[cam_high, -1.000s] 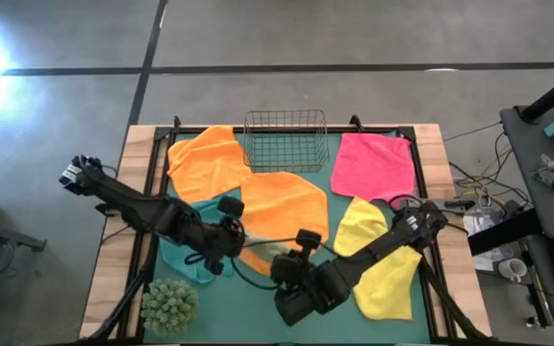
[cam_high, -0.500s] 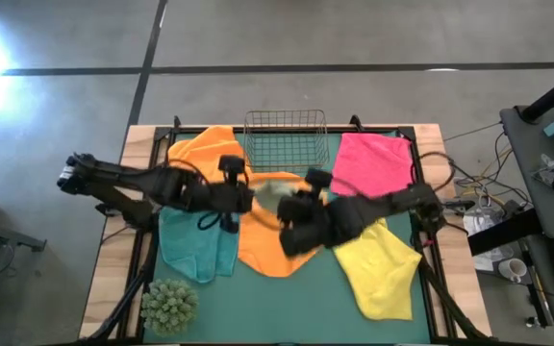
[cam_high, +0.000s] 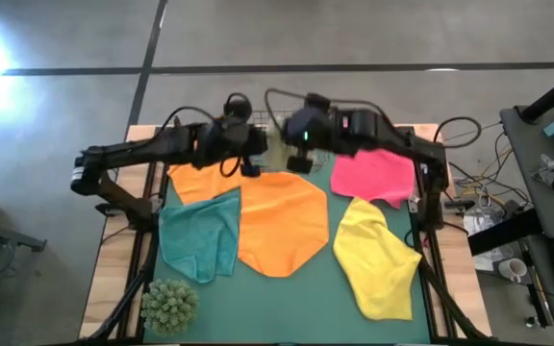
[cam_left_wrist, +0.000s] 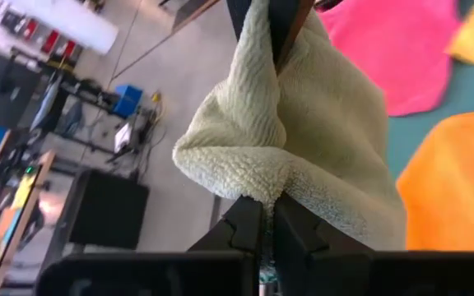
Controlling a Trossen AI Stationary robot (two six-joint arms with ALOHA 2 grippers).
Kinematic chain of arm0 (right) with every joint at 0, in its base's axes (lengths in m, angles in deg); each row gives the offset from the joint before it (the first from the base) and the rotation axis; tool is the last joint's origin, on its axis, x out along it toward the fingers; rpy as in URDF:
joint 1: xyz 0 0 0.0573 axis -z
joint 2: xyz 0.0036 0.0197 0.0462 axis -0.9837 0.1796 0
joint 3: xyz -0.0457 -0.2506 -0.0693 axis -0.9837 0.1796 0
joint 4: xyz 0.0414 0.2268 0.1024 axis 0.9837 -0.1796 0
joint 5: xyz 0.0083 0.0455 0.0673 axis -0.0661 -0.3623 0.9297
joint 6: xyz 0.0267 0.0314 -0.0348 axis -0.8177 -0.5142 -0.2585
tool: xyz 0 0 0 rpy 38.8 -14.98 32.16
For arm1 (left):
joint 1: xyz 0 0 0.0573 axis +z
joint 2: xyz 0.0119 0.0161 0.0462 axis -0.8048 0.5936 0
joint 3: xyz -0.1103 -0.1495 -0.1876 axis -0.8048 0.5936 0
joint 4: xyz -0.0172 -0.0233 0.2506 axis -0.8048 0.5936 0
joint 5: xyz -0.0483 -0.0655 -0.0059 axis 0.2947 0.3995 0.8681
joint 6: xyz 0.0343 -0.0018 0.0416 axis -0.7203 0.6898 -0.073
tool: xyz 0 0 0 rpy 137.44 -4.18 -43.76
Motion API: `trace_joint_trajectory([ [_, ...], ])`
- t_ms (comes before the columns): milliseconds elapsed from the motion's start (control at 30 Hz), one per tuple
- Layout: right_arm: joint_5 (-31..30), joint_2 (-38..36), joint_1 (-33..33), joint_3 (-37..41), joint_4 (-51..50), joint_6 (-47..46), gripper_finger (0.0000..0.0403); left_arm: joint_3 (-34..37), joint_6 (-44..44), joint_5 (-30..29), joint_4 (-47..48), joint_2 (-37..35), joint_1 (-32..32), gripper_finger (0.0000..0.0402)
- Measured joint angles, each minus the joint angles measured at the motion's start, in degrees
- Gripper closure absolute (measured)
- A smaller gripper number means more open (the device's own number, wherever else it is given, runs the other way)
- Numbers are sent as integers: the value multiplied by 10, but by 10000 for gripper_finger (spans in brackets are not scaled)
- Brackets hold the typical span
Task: Fold microfiber towels
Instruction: Put the light green microfiber cloth into the wire basket
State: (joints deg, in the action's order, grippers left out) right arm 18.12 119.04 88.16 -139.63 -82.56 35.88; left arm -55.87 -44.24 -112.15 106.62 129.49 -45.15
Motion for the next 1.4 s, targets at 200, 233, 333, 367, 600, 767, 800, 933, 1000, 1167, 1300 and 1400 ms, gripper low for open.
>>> trace_joint_trajectory([
  [200, 156, 11, 122, 0, 23, 83, 392, -24, -15, 1, -16, 47, 60, 401],
  [233, 186, 15, 142, 0, 26, 95, 392, -26, -19, 1, -16, 54, 70, 401],
  [333, 277, 31, 196, 0, 32, 121, 392, -33, -23, 2, -16, 74, 96, 401],
  [367, 300, 37, 212, 0, 31, 127, 392, -34, -23, 3, -15, 82, 104, 401],
  [600, 386, 84, 278, 0, 44, 186, 392, -44, -23, 3, -18, 132, 155, 401],
  [767, 413, 125, 298, 0, 47, 217, 392, -57, -23, 5, -23, 175, 182, 401],
  [800, 413, 134, 300, 0, 50, 222, 392, -57, -24, 5, -24, 181, 187, 401],
  [933, 414, 160, 307, 0, 71, 242, 392, -57, -43, 8, -23, 205, 205, 401],
  [1000, 415, 172, 312, 0, 81, 247, 392, -57, -57, 9, -26, 215, 213, 401],
  [1167, 423, 194, 323, 0, 109, 261, 392, -57, -75, 24, -36, 234, 235, 401],
  [1300, 422, 204, 329, 0, 130, 301, 392, -57, -101, 26, -47, 239, 251, 401],
  [1400, 423, 204, 332, 0, 133, 334, 392, -57, -102, 32, -38, 237, 254, 401],
])
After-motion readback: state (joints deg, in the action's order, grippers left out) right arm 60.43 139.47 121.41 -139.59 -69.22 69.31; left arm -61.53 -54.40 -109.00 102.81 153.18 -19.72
